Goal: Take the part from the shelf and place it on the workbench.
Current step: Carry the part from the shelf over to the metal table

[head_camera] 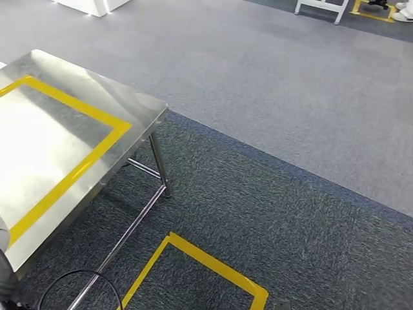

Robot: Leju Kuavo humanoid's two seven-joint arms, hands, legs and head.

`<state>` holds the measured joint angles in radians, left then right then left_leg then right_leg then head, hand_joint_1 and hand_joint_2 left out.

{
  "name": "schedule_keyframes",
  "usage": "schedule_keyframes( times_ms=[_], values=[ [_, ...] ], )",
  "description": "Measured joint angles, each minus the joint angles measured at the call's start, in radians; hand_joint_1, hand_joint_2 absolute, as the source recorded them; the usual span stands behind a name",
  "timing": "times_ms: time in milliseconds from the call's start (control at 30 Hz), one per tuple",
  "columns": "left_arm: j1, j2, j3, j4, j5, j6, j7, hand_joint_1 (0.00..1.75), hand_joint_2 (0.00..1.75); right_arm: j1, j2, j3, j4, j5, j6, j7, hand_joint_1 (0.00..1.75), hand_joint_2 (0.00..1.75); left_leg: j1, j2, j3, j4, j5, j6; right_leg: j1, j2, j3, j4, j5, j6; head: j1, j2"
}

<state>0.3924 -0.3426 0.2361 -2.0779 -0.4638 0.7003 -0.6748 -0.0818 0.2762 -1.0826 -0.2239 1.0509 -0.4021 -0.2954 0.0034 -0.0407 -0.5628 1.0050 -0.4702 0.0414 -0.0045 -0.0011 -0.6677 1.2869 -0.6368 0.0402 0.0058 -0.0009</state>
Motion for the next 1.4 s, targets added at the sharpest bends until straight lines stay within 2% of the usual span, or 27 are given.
schedule_keyframes(
  times_ms=[67,100,133,200,233,267,333,400,467,500,533,567,633,700,767,833,900,933,1000,1067,1100,1167,1233,1267,1300,1333,1400],
  values=[
    [0.000,0.000,0.002,0.004,0.009,0.000,0.000,1.75,1.75,0.000,0.000,0.000,0.000,-0.001,0.000,0.001,0.00,1.75,0.000,-0.029,0.003,0.001,-0.001,-0.001,0.000,0.017,0.039,-0.112,0.082,-0.007,0.000,0.000],
    [-0.001,0.000,0.002,0.007,0.015,0.000,0.000,1.75,1.75,0.000,0.000,0.000,0.000,-0.002,-0.001,0.001,0.00,1.75,0.000,-0.041,0.004,0.002,-0.002,-0.004,-0.002,0.043,0.068,-0.184,0.115,-0.010,0.000,0.000],
    [-0.001,0.000,0.002,0.009,0.021,0.000,0.000,1.75,1.75,-0.001,0.000,0.000,0.000,-0.003,-0.001,0.001,0.00,1.75,0.000,-0.054,0.002,0.004,-0.003,-0.007,-0.005,0.067,0.095,-0.243,0.136,-0.011,0.000,0.000],
    [-0.002,0.001,0.002,0.012,0.032,0.000,0.000,1.75,1.75,-0.001,0.000,0.000,0.000,-0.005,-0.002,0.001,0.00,1.75,0.003,-0.076,-0.006,0.006,-0.001,-0.019,-0.006,0.094,0.118,-0.287,0.139,-0.012,-0.001,0.000],
    [-0.002,0.001,0.002,0.014,0.036,0.000,0.000,1.75,1.75,-0.001,0.000,0.000,0.000,-0.006,-0.004,0.001,0.00,1.75,0.005,-0.088,-0.011,0.006,0.001,-0.025,-0.006,0.085,0.122,-0.291,0.140,-0.014,-0.001,0.000],
    [-0.002,0.002,0.003,0.015,0.039,0.000,0.000,1.75,1.75,-0.001,0.000,0.000,0.000,-0.007,-0.005,0.001,0.00,1.75,0.006,-0.087,-0.013,0.008,0.001,-0.031,-0.006,0.073,0.123,-0.293,0.142,-0.018,-0.001,0.000],
    [-0.004,0.003,0.004,0.017,0.045,0.000,0.000,1.75,1.75,-0.001,0.001,-0.001,0.000,-0.008,-0.007,0.002,0.00,1.75,0.003,-0.043,-0.030,0.046,-0.025,-0.041,-0.008,0.046,0.128,-0.298,0.143,-0.029,-0.006,0.000],
    [-0.007,0.004,0.005,0.019,0.049,0.000,0.000,1.75,1.75,0.001,0.001,-0.001,0.000,-0.009,-0.008,0.003,0.00,1.75,0.002,0.014,-0.083,0.162,-0.088,-0.050,-0.006,0.015,0.131,-0.300,0.140,-0.039,-0.011,0.000],
    [-0.008,0.004,0.006,0.024,0.052,0.000,0.000,1.75,1.75,0.004,0.001,-0.001,0.000,-0.010,-0.008,0.005,0.00,1.75,0.005,0.028,-0.140,0.284,-0.134,-0.056,-0.004,-0.018,0.131,-0.299,0.137,-0.042,-0.011,0.000],
    [-0.008,0.005,0.006,0.026,0.053,0.000,0.000,1.75,1.75,0.004,0.001,-0.001,0.000,-0.011,-0.008,0.006,0.00,1.75,0.006,0.030,-0.147,0.301,-0.131,-0.058,-0.003,-0.033,0.132,-0.299,0.135,-0.043,-0.011,0.000],
    [-0.008,0.005,0.007,0.028,0.053,0.000,0.000,1.75,1.75,0.004,0.001,-0.001,0.000,-0.011,-0.008,0.006,0.00,1.75,0.007,0.033,-0.132,0.274,-0.108,-0.058,-0.003,-0.046,0.134,-0.299,0.134,-0.042,-0.011,0.000],
    [-0.008,0.005,0.007,0.030,0.053,0.000,0.000,1.75,1.75,0.003,0.001,-0.001,0.000,-0.011,-0.008,0.007,0.00,1.75,0.006,0.041,-0.100,0.214,-0.073,-0.056,-0.003,-0.059,0.138,-0.299,0.132,-0.040,-0.011,0.000],
    [-0.009,0.005,0.007,0.032,0.053,0.000,0.000,1.75,1.75,0.002,0.001,-0.001,0.000,-0.011,-0.008,0.009,0.00,1.75,0.000,0.083,-0.023,0.070,-0.020,-0.046,0.001,-0.079,0.145,-0.298,0.126,-0.034,-0.011,0.000],
    [-0.010,0.005,0.007,0.035,0.053,0.000,0.000,1.75,1.75,0.001,0.001,-0.001,0.000,-0.011,-0.008,0.011,0.00,1.75,-0.009,0.110,0.007,0.007,-0.012,-0.034,0.005,-0.096,0.149,-0.297,0.121,-0.025,-0.011,0.000],
    [-0.010,0.005,0.008,0.038,0.054,0.000,0.000,1.75,1.75,-0.001,0.001,-0.001,0.000,-0.012,-0.008,0.012,0.00,1.75,-0.012,0.092,0.004,0.003,-0.011,-0.023,0.006,-0.115,0.152,-0.298,0.118,-0.016,-0.010,0.000],
    [-0.011,0.004,0.007,0.040,0.053,0.000,0.000,1.75,1.75,-0.004,0.001,-0.001,0.000,-0.014,-0.008,0.007,0.00,1.75,-0.007,0.072,0.005,-0.004,-0.006,-0.013,0.003,-0.089,0.143,-0.273,0.096,-0.004,-0.007,0.000],
    [-0.013,0.003,0.005,0.042,0.049,0.000,0.000,1.75,1.75,-0.004,0.001,-0.001,0.000,-0.014,-0.009,0.000,0.00,1.75,-0.001,0.057,0.006,-0.008,-0.001,-0.005,0.000,-0.036,0.110,-0.204,0.052,0.003,-0.001,0.000],
    [-0.013,0.003,0.003,0.042,0.047,0.000,0.000,1.75,1.75,-0.003,0.001,-0.001,0.000,-0.013,-0.009,-0.001,0.00,1.75,0.000,0.053,0.006,-0.008,-0.001,-0.003,-0.001,-0.023,0.095,-0.171,0.034,0.004,0.000,0.000],
    [-0.013,0.004,-0.003,0.044,0.041,0.000,0.000,1.75,1.75,-0.001,0.001,-0.001,0.000,-0.012,-0.008,-0.011,0.00,1.75,0.000,0.035,0.004,-0.008,0.000,-0.001,-0.001,-0.011,0.044,-0.073,0.000,0.006,0.001,0.000],
    [-0.013,0.005,-0.011,0.047,0.034,0.000,0.000,1.75,1.75,0.000,0.001,-0.001,0.000,-0.011,0.001,-0.029,0.00,1.75,0.001,0.005,0.005,-0.007,0.000,0.000,-0.003,-0.001,0.009,-0.020,0.008,0.007,0.001,0.000],
    [-0.013,0.005,-0.014,0.048,0.032,0.000,0.000,1.75,1.75,0.000,0.001,-0.001,0.000,-0.011,0.010,-0.039,0.00,1.75,0.002,-0.010,0.006,-0.006,0.000,-0.002,-0.005,0.005,0.024,-0.062,0.044,0.008,0.001,0.000],
    [-0.014,0.005,-0.021,0.048,0.029,0.000,0.000,1.75,1.75,-0.001,0.001,-0.001,0.001,-0.011,0.026,-0.050,0.00,1.75,0.003,-0.036,0.005,0.001,-0.004,-0.009,-0.014,0.051,0.084,-0.203,0.112,0.009,0.002,0.000],
    [-0.014,0.007,-0.034,0.049,0.019,0.000,0.000,1.75,1.75,-0.001,0.001,0.000,0.002,-0.011,0.039,-0.058,0.00,1.75,0.003,-0.060,-0.004,0.009,-0.004,-0.021,-0.020,0.091,0.120,-0.276,0.129,0.007,0.002,0.000],
    [-0.013,0.008,-0.039,0.049,0.012,0.000,0.000,1.75,1.75,-0.002,0.001,0.000,0.003,-0.013,0.047,-0.064,0.00,1.75,0.004,-0.072,-0.009,0.010,-0.002,-0.028,-0.019,0.093,0.124,-0.280,0.125,0.002,0.001,0.000],
    [-0.013,0.008,-0.045,0.049,0.006,0.000,0.000,1.75,1.75,-0.002,0.001,0.000,0.003,-0.015,0.054,-0.073,0.00,1.75,0.006,-0.084,-0.013,0.010,0.001,-0.034,-0.018,0.080,0.126,-0.280,0.126,-0.004,0.001,0.000],
    [-0.012,0.009,-0.049,0.049,0.003,0.000,0.000,1.75,1.75,-0.003,0.002,-0.001,0.003,-0.017,0.061,-0.081,0.00,1.75,0.007,-0.082,-0.016,0.013,-0.001,-0.039,-0.019,0.067,0.128,-0.282,0.128,-0.010,0.001,0.000],
    [-0.012,0.010,-0.057,0.048,0.000,0.000,0.000,1.75,1.75,-0.004,0.003,-0.001,0.003,-0.021,0.070,-0.093,0.00,1.75,0.004,-0.038,-0.041,0.064,-0.033,-0.047,-0.020,0.038,0.131,-0.286,0.128,-0.023,-0.006,0.000]
  ],
)
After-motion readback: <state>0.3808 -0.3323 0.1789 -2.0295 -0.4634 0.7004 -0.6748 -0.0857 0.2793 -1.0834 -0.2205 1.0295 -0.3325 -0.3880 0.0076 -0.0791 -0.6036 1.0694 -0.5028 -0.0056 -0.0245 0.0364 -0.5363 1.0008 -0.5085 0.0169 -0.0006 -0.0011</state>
